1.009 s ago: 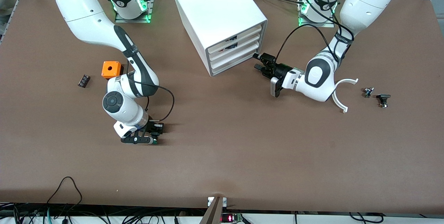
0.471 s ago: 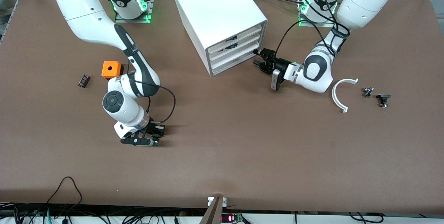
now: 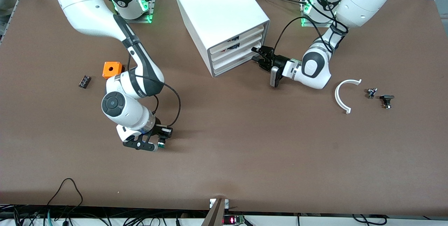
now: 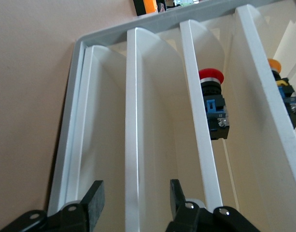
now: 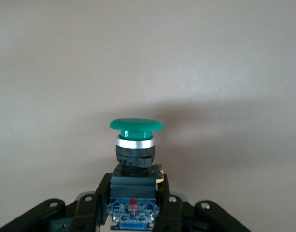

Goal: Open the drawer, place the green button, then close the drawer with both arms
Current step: 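Pull the drawer open with the left gripper while the right gripper lifts the button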

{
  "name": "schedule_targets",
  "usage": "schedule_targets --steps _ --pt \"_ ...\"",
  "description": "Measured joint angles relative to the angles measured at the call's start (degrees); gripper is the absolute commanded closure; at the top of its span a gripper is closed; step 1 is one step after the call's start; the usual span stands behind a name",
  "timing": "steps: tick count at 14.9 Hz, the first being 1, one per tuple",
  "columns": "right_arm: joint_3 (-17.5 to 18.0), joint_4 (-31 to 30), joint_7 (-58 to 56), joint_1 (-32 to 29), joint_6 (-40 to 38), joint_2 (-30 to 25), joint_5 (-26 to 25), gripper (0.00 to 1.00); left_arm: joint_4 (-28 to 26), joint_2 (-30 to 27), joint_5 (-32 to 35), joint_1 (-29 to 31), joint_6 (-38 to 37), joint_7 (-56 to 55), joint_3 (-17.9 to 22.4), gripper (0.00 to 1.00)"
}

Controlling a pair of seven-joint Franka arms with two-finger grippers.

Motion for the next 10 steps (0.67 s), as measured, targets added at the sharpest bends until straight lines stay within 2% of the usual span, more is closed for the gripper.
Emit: schedule_targets --steps 2,3,5,10 --pt "1.2 3.3 4.5 0.1 -4.5 -0.2 0.2 1.00 -0.7 0.0 -0.8 0.0 1.4 0.0 -1.0 0.55" --pt "1.7 5.6 6.7 0.2 -7.0 -0.4 0.3 1.00 -1.1 0.0 -1.5 0.0 2.0 0.0 -1.4 0.67" --pt "2.7 9.3 10.8 0.3 -10.5 -0.6 0.5 1.00 -2.0 0.0 -3.1 0.0 3.1 0.1 -2.6 1.00" --pt "4.4 10.8 20.6 1.0 -12.4 -0.5 0.6 1.00 -2.7 0.0 -3.9 0.2 4.5 0.0 -3.6 1.00"
